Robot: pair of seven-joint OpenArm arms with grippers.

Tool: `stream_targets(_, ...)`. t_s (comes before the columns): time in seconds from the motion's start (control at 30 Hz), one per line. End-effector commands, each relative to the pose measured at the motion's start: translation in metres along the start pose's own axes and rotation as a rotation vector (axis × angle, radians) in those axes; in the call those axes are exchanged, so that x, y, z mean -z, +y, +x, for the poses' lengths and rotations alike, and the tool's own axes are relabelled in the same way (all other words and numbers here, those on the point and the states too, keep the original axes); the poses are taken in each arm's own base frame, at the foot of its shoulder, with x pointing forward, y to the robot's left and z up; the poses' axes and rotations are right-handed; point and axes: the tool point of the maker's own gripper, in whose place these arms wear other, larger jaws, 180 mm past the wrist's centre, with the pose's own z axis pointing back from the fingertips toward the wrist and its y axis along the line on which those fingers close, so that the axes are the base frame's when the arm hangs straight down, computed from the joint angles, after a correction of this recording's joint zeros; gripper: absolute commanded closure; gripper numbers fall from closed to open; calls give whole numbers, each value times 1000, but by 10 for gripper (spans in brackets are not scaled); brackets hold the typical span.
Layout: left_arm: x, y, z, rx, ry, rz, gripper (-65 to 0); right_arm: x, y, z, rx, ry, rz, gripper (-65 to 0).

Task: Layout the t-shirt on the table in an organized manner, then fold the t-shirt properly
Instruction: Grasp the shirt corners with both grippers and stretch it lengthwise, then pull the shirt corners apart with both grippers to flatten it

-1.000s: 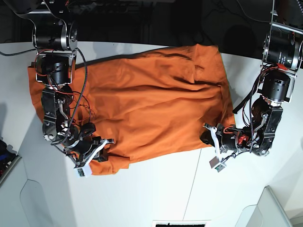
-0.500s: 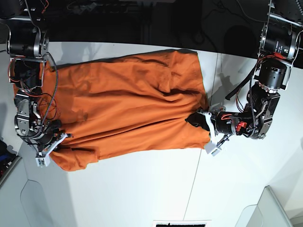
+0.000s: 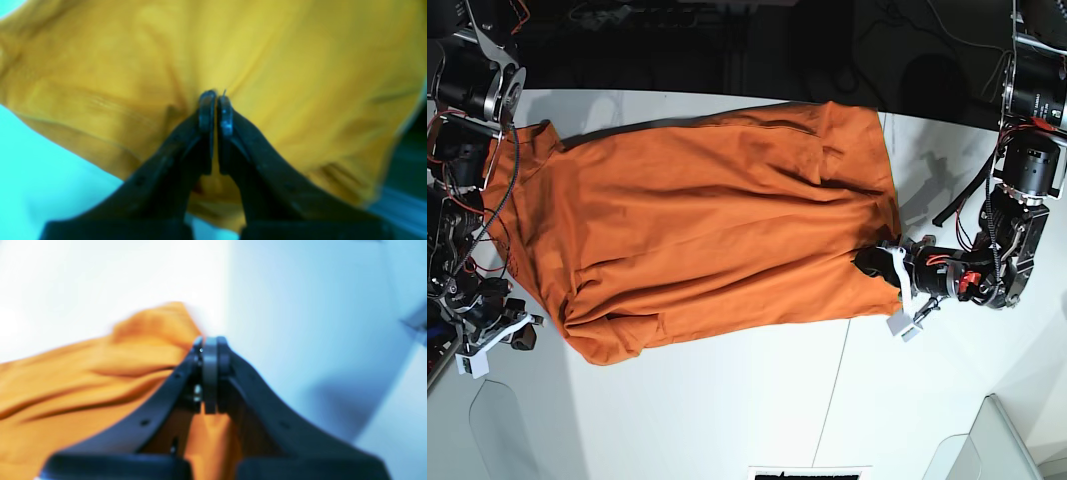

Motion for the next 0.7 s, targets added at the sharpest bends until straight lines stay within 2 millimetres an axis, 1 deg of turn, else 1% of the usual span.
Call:
stream_targets(0.0, -17, -6, 27, 48, -67, -13, -31, -13, 0, 27, -14, -80, 20, 0)
stream_targets(0.03, -22, -11, 28, 64, -67, -26, -33, -19, 3, 25, -11, -81, 35, 0)
stream_targets(0.07, -27, -16, 28, 80, -69, -38, -48, -23, 5, 19, -10, -70, 48, 0)
stream_targets(0.13, -35, -25, 26, 113, -69, -54, -116, -32, 9, 3, -6, -48, 69, 0)
stream_targets(0.2, -41, -31, 16, 140, -51, -58, -171, -39, 11, -19, -5, -25, 80, 0)
stream_targets(0.23, -43, -35, 8, 149, -35, -65, -180, -42, 11, -30, -7, -8, 79, 0)
stream_targets(0.3, -46, -44, -8, 167, -6, -83, -181, -48, 12, -51, -14, 23, 75, 0)
stream_targets(0.4, -45, -63, -35, 206, 40, -108, -181, -60, 12, -70, -29, 45, 66, 0)
stream_targets(0.53, -43, -87, -71, 241, 88, -135, -181, -80, 5, -84, -41, 46, 34, 0)
stream_targets(0.6, -45, -92, -83, 222, 80, -136, -181, -88, -2, -89, -30, 48, 12, 0)
stream_targets(0.67, -49, -91, -91, 188, 60, -125, -181, -94, -10, -96, -12, 56, -9, 0)
